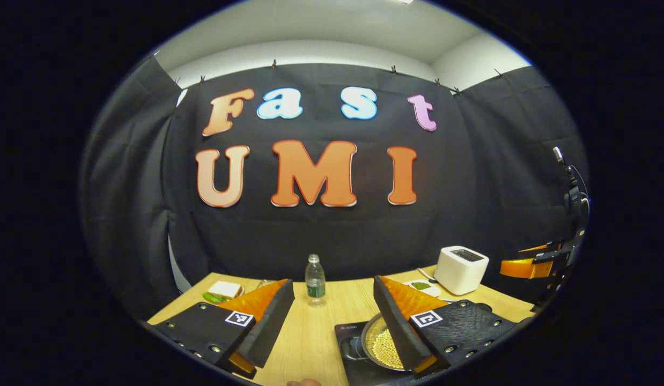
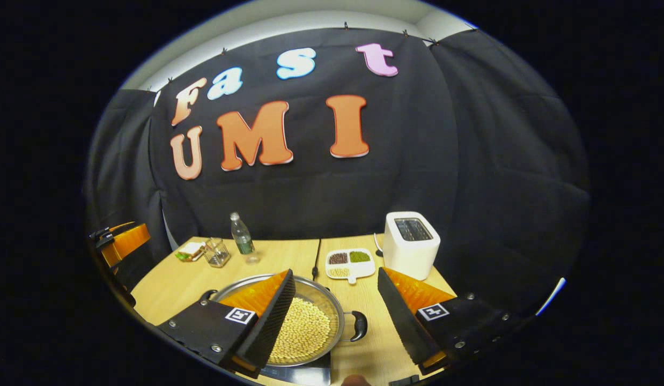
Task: First push the handle of the pot to place it horizontally, then grasp the pot with both hands and set it on the induction cooktop.
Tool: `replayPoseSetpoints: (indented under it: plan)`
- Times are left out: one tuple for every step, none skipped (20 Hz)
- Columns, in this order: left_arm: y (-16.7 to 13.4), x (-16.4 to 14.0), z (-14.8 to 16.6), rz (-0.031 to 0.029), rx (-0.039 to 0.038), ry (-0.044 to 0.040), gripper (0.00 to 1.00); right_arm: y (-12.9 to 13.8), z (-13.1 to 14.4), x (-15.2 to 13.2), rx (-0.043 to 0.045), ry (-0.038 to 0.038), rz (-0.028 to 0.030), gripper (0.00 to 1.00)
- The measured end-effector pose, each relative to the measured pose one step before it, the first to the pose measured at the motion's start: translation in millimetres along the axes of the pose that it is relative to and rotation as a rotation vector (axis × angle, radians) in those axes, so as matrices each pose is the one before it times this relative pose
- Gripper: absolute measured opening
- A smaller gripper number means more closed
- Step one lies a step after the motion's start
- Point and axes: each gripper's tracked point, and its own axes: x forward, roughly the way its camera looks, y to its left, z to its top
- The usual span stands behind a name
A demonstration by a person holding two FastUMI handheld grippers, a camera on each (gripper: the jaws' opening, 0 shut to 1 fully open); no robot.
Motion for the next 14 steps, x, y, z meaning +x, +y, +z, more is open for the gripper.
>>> replayPoseSetpoints:
  plan:
    - [4.91, -9.29, 14.26, 0.00872, -0.00751, -0.01480, 0.91, 2.22, 16.11, -8.73, -0.00677, -0.03467, -0.00263, 0.95]
    - [3.58, -8.10, 11.21, -0.00314, -0.02412, -0.00835, 0.92, 0.35, 14.34, -9.53, -0.00571, -0.03052, -0.00301, 0.94]
    - [3.56, -8.41, 11.13, -0.00729, -0.03134, -0.00619, 0.92, 0.56, 15.15, -9.21, 0.00058, -0.03104, 0.00278, 0.94]
    - [5.17, -8.80, 13.86, -0.00138, -0.02174, -0.01494, 0.90, 0.68, 12.75, -10.11, 0.00253, -0.03053, 0.00454, 0.95]
    - [10.29, -8.51, 15.89, 0.01491, -0.00092, -0.02410, 0.90, -0.76, 13.37, -7.88, -0.00259, -0.02471, -0.00858, 0.95]
    - [12.98, -9.89, 15.36, 0.03439, 0.01645, -0.02739, 0.90, -4.22, 8.63, -7.30, -0.01049, -0.02348, -0.01834, 0.95]
    - [14.33, -7.15, 17.32, 0.03673, 0.02088, -0.02867, 0.90, -2.32, 9.12, -4.36, -0.01248, -0.02030, -0.01697, 0.95]
    - [9.58, -6.06, 13.19, 0.02509, 0.01608, -0.02438, 0.90, -0.34, 7.32, -5.16, -0.00311, -0.01516, -0.00900, 0.95]
    - [4.61, -8.07, 11.39, 0.01626, 0.00555, -0.02055, 0.90, 2.17, 6.32, -5.44, 0.00511, -0.01214, 0.00257, 0.95]
    - [2.58, -6.83, 8.46, 0.00492, 0.00098, -0.01216, 0.89, 3.72, 6.42, -6.65, 0.01041, -0.01168, 0.00604, 0.95]
    - [0.13, -7.29, 6.07, -0.00379, -0.00168, -0.01106, 0.89, 1.99, 5.38, -4.58, 0.01086, -0.00948, 0.00700, 0.95]
    - [0.89, -7.25, 4.10, -0.00063, -0.00406, -0.00865, 0.89, 0.47, 1.85, -4.39, 0.01166, -0.00450, 0.00301, 0.95]
    - [2.84, -5.49, 2.07, 0.00289, -0.00348, -0.00202, 0.89, 1.23, 0.45, -3.35, 0.00823, -0.00161, 0.00313, 0.95]
    - [1.29, -5.15, 1.38, 0.00161, -0.00015, -0.00063, 0.89, 0.16, -0.79, -3.17, 0.00892, -0.00039, 0.00190, 0.95]
